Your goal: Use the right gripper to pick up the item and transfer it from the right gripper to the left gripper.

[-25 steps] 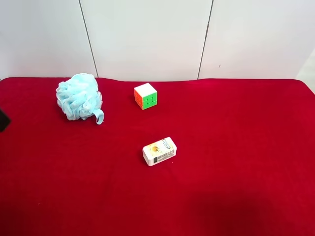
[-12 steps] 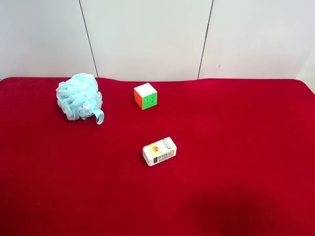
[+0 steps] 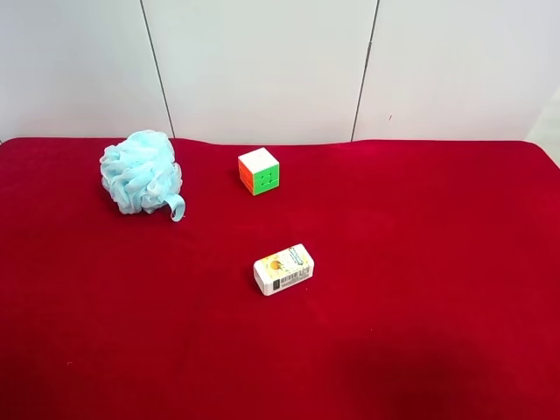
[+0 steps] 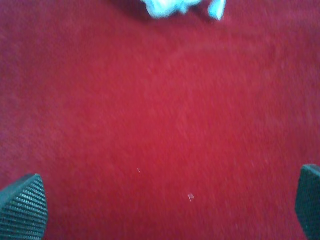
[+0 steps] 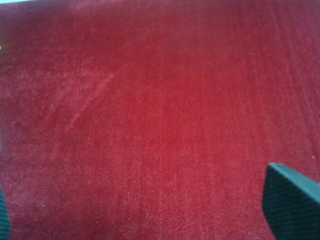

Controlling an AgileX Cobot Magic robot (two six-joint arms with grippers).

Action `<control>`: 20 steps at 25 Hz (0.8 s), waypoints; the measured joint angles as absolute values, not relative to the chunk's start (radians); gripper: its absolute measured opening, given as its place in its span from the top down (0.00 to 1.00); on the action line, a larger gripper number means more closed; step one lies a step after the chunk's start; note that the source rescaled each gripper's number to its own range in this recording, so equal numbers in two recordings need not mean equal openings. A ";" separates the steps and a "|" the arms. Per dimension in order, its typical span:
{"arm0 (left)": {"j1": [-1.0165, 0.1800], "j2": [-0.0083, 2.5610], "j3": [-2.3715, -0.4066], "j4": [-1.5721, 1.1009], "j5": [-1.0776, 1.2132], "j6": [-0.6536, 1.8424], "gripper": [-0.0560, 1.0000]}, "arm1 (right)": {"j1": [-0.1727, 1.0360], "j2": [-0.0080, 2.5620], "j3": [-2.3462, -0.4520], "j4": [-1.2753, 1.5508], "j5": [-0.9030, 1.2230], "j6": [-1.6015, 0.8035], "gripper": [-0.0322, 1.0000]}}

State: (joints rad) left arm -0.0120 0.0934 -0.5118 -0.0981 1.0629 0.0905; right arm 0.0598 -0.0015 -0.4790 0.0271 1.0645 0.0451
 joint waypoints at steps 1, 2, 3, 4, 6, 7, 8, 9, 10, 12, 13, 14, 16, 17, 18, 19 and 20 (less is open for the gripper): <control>-0.002 0.058 -0.512 -0.098 1.063 0.091 0.00 | 0.060 -0.002 -0.479 0.027 1.065 0.045 0.00; 0.008 0.031 -0.512 -0.098 1.063 0.090 0.00 | 0.060 -0.002 -0.479 0.027 1.065 0.045 0.00; 0.008 0.031 -0.512 -0.098 1.063 0.090 0.00 | 0.060 -0.002 -0.479 0.027 1.065 0.045 0.00; 0.013 0.009 -0.512 -0.098 1.064 0.090 0.00 | 0.060 -0.002 -0.479 0.027 1.065 0.045 0.00; 0.018 -0.004 -0.512 -0.098 1.064 0.087 0.00 | 0.060 -0.002 -0.479 0.027 1.065 0.045 0.00; 0.018 -0.004 -0.511 -0.098 1.064 0.087 0.00 | 0.060 -0.002 -0.479 0.027 1.065 0.045 0.00; 0.019 -0.005 -0.511 -0.098 1.064 0.087 0.00 | 0.060 -0.002 -0.479 0.027 1.065 0.045 0.00; 0.019 -0.005 -0.511 -0.098 1.064 0.087 0.00 | 0.060 -0.002 -0.479 0.027 1.065 0.045 0.00; 0.019 -0.005 -0.511 -0.098 1.064 0.087 0.00 | 0.060 -0.002 -0.479 0.027 1.065 0.045 0.00; 0.019 -0.005 -0.511 -0.098 1.064 0.086 0.00 | 0.060 -0.002 -0.479 0.027 1.065 0.045 0.00; 0.019 -0.005 -0.511 -0.098 1.064 0.086 0.00 | 0.060 -0.002 -0.479 0.027 1.065 0.045 0.00; 0.019 -0.005 -0.511 -0.098 1.064 0.086 0.00 | 0.060 -0.002 -0.479 0.027 1.065 0.045 0.00; 0.019 -0.005 -0.511 -0.098 1.064 0.086 0.00 | 0.060 -0.002 -0.479 0.027 1.065 0.045 0.00; 0.019 -0.005 -0.511 -0.098 1.064 0.086 0.00 | 0.060 -0.002 -0.479 0.027 1.065 0.045 0.00; 0.019 -0.005 -0.511 -0.098 1.064 0.086 0.00 | 0.060 -0.002 -0.479 0.027 1.065 0.045 0.00; 0.019 -0.005 -0.511 -0.098 1.064 0.086 0.00 | 0.060 -0.002 -0.479 0.027 1.065 0.045 0.00; 0.019 -0.005 -0.511 -0.098 1.064 0.086 0.00 | 0.060 -0.002 -0.479 0.027 1.065 0.045 0.00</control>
